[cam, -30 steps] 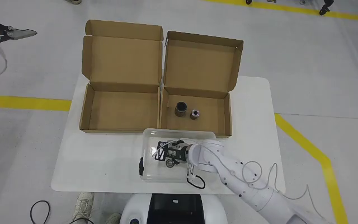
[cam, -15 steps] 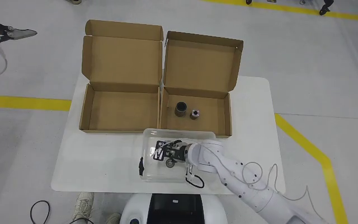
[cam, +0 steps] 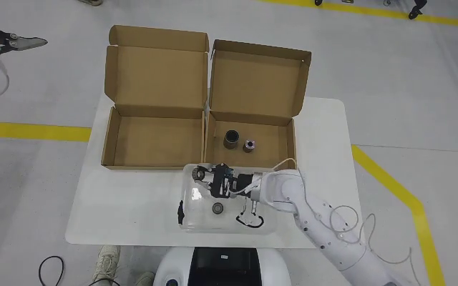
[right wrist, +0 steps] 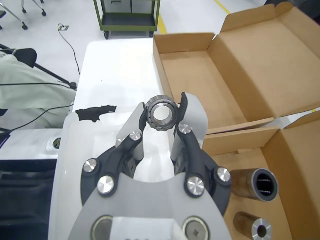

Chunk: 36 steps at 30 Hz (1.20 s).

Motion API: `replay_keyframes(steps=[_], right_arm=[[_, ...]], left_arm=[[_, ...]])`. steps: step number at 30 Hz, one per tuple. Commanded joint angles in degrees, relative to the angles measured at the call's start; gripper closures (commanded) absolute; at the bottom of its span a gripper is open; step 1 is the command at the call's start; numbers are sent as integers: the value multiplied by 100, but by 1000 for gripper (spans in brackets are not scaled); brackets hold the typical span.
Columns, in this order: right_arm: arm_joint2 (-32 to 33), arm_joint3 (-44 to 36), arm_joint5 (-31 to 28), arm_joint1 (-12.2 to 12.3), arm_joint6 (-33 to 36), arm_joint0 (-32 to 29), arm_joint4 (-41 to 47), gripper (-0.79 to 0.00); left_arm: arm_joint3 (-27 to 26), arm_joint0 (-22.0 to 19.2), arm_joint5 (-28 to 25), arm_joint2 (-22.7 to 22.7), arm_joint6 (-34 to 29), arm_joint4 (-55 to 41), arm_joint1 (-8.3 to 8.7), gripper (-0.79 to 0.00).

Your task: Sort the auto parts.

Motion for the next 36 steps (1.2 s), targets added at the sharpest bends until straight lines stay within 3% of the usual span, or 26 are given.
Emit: replay_keyframes(steps=[1,14,20,36], right_arm=[[43,-62,6,-5,-159,48,14,0],[205,-756,324,-149,-474,679,369,0],[337,-1112,501,-195,-278,922,508,0],[466,-1123,451,-276,-567,1090,742,0]], left_arm=[[0,0,0,0,0,0,0,-785],[0,0,0,0,0,0,0,-785],[0,0,0,0,0,0,0,-785],[0,0,0,0,0,0,0,-785]])
